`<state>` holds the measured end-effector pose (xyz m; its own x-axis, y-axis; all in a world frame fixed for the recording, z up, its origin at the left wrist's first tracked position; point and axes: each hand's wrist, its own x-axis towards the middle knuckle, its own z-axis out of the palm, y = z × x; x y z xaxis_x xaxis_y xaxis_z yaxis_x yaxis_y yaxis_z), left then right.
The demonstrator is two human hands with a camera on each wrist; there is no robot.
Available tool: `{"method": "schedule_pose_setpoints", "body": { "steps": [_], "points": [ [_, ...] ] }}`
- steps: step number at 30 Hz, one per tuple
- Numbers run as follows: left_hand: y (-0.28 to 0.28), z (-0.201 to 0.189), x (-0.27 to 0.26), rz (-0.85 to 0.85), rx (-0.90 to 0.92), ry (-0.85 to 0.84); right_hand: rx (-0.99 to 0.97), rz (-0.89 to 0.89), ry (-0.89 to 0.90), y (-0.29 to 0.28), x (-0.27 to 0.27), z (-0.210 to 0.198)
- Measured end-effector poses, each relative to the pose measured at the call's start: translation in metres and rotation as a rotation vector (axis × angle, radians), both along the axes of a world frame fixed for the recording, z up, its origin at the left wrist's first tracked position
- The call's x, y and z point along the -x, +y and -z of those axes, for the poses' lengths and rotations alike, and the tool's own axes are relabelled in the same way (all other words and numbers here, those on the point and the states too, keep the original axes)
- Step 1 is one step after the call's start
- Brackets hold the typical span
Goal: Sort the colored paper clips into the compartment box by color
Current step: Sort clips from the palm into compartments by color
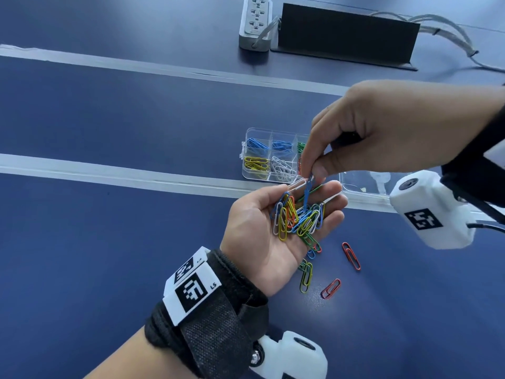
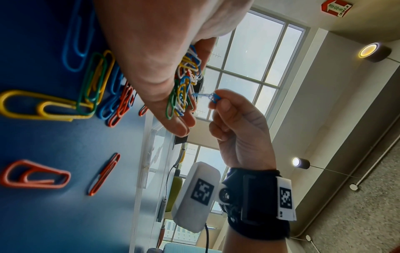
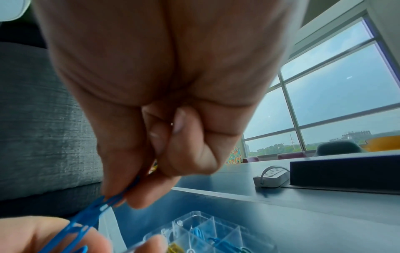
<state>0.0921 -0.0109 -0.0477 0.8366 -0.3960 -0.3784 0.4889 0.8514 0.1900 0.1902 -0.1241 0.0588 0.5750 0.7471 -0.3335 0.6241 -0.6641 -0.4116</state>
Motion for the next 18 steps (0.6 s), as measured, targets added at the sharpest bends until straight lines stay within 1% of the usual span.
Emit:
{"method": "schedule_pose_setpoints", "body": {
  "steps": [4, 10, 18],
  "points": [
    [-0.0016, 0.0008, 0.0009, 0.009, -0.009, -0.024, -0.011, 0.034, 0.032, -0.0012, 0.0045, 0.0011],
    [-0.0029, 0.0003, 0.0003, 0.012, -0.067, -0.046, 0.038, 0.016, -0.041, -0.0041, 0.0041, 0.0024],
    [-0.0057, -0.0014, 0.0014, 0.015, -0.149, -0.05, 0.01, 0.02, -0.028, -0.0079, 0.0088, 0.0017]
  ]
}}
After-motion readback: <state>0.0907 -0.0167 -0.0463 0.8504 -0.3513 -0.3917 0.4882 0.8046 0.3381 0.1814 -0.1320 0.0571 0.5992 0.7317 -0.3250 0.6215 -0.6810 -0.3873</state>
